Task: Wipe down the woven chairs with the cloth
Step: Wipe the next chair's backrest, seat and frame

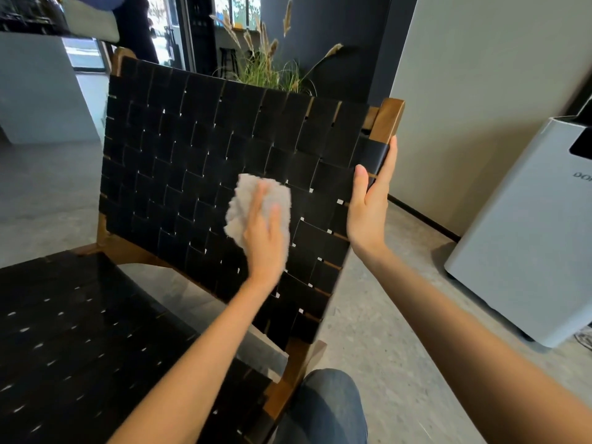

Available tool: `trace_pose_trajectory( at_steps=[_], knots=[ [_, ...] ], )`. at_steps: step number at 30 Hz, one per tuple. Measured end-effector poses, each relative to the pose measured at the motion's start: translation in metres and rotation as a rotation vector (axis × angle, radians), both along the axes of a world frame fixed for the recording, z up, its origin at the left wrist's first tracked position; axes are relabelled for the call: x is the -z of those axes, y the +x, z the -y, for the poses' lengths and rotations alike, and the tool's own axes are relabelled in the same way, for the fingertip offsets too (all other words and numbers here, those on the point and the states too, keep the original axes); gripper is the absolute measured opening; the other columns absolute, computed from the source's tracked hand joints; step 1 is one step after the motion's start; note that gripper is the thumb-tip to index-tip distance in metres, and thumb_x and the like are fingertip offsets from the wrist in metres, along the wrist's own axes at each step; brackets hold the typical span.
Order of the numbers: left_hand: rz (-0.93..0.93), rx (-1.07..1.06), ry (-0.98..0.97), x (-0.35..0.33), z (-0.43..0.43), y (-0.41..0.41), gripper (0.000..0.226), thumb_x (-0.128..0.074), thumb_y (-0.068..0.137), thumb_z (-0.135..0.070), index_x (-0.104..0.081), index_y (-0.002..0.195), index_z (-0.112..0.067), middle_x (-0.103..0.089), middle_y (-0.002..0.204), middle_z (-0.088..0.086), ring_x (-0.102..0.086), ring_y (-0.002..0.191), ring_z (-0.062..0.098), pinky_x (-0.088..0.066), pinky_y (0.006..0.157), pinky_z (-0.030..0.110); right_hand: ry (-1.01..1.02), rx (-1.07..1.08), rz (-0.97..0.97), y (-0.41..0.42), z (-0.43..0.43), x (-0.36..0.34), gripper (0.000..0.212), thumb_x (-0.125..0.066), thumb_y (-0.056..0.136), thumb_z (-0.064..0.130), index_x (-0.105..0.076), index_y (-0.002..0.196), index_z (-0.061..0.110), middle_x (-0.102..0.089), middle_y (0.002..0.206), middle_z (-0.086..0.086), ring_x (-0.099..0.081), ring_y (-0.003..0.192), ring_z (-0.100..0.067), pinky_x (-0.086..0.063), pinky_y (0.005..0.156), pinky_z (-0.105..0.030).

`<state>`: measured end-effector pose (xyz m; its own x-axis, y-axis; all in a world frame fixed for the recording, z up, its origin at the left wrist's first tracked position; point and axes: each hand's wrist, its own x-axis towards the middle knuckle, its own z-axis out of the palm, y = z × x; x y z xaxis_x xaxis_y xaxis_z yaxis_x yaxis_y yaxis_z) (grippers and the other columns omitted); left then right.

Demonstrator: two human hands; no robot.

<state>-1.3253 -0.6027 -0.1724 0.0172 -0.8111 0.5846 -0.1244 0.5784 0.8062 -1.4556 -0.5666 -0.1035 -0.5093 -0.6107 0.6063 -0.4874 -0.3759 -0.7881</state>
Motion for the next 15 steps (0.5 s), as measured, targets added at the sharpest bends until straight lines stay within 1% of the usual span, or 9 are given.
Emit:
trace_pose_trajectory(
  at_steps=[2, 3, 4, 5, 7, 9, 11, 13, 15],
  knots=[
    [0.047, 0.201, -0.155, 0.002, -0.025, -0.017, 0.049, -0.036, 0.099, -0.033, -0.021, 0.145, -0.041, -0.026, 0.152, -0.013, -0.022, 0.143, 0.011, -0.021, 0.117, 0.027, -0.003, -0.005, 0.005, -0.001, 0.001, 0.0, 0.059, -0.038, 0.104, 0.024, -0.006, 0.153, 0.022, -0.016, 0.148, 0.019, -0.013, 0.107, 0.041, -0.011, 0.086, 0.014],
    [0.084, 0.213, -0.201, 0.003, -0.026, -0.022, 0.051, -0.037, 0.099, -0.034, -0.019, 0.145, -0.045, -0.023, 0.152, -0.019, -0.02, 0.144, 0.009, -0.021, 0.117, 0.029, -0.002, -0.007, 0.006, -0.001, 0.001, 0.001, 0.058, -0.037, 0.104, 0.025, -0.005, 0.152, 0.024, -0.014, 0.154, 0.016, -0.01, 0.11, 0.041, -0.009, 0.089, 0.013],
    [0.104, 0.176, -0.226, 0.0, -0.021, -0.025, 0.051, -0.039, 0.099, -0.033, -0.018, 0.145, -0.046, -0.021, 0.153, -0.02, -0.018, 0.144, 0.008, -0.02, 0.117, 0.029, -0.003, -0.009, 0.006, -0.002, 0.001, 0.001, 0.058, -0.037, 0.104, 0.026, -0.005, 0.152, 0.026, -0.012, 0.157, 0.013, -0.008, 0.112, 0.04, -0.008, 0.091, 0.012],
    [0.101, 0.108, -0.229, -0.004, -0.012, -0.026, 0.052, -0.042, 0.1, -0.03, -0.02, 0.145, -0.042, -0.022, 0.154, -0.016, -0.018, 0.144, 0.008, -0.02, 0.117, 0.027, -0.004, -0.012, 0.006, -0.002, 0.001, 0.001, 0.058, -0.036, 0.104, 0.027, -0.004, 0.152, 0.028, -0.011, 0.159, 0.012, -0.007, 0.114, 0.039, -0.008, 0.093, 0.011],
    [0.047, -0.049, -0.174, -0.014, 0.009, -0.025, 0.051, -0.049, 0.098, -0.019, -0.029, 0.144, -0.026, -0.028, 0.154, -0.001, -0.021, 0.144, 0.012, -0.018, 0.115, 0.018, -0.007, -0.021, 0.011, -0.002, 0.001, 0.001, 0.057, -0.037, 0.104, 0.028, -0.004, 0.151, 0.03, -0.011, 0.159, 0.013, -0.009, 0.119, 0.034, -0.009, 0.098, 0.005],
    [0.005, -0.204, -0.058, -0.026, 0.035, -0.018, 0.049, -0.05, 0.097, -0.017, -0.035, 0.144, -0.015, -0.03, 0.153, 0.006, -0.022, 0.143, 0.016, -0.01, 0.111, 0.008, -0.008, -0.03, 0.01, -0.002, 0.0, 0.001, 0.058, -0.037, 0.104, 0.027, -0.005, 0.151, 0.031, -0.013, 0.157, 0.017, -0.012, 0.121, 0.03, -0.011, 0.1, 0.002],
    [-0.02, -0.322, 0.059, -0.04, 0.061, -0.007, 0.048, -0.047, 0.099, -0.019, -0.035, 0.145, -0.015, -0.029, 0.154, 0.005, -0.02, 0.144, 0.018, -0.007, 0.111, 0.016, -0.005, -0.03, -0.002, -0.003, 0.0, 0.002, 0.058, -0.036, 0.104, 0.026, -0.004, 0.152, 0.03, -0.013, 0.148, 0.027, -0.011, 0.114, 0.037, -0.01, 0.094, 0.009],
    [-0.045, -0.391, 0.138, -0.054, 0.08, 0.003, 0.046, -0.043, 0.1, -0.017, -0.034, 0.145, -0.013, -0.03, 0.153, 0.005, -0.023, 0.143, 0.018, -0.013, 0.113, 0.025, 0.006, -0.028, -0.007, -0.002, 0.001, 0.002, 0.058, -0.035, 0.104, 0.026, -0.003, 0.152, 0.03, -0.01, 0.138, 0.038, -0.013, 0.108, 0.04, -0.011, 0.089, 0.012],
    [-0.062, -0.391, 0.15, -0.069, 0.086, 0.002, 0.042, -0.039, 0.101, -0.016, -0.038, 0.143, -0.008, -0.037, 0.15, 0.007, -0.029, 0.14, 0.018, -0.022, 0.114, 0.029, 0.014, -0.021, 0.003, -0.002, 0.001, 0.001, 0.057, -0.035, 0.104, 0.027, -0.004, 0.152, 0.029, -0.01, 0.128, 0.047, -0.017, 0.106, 0.04, -0.014, 0.086, 0.013]
  ],
)
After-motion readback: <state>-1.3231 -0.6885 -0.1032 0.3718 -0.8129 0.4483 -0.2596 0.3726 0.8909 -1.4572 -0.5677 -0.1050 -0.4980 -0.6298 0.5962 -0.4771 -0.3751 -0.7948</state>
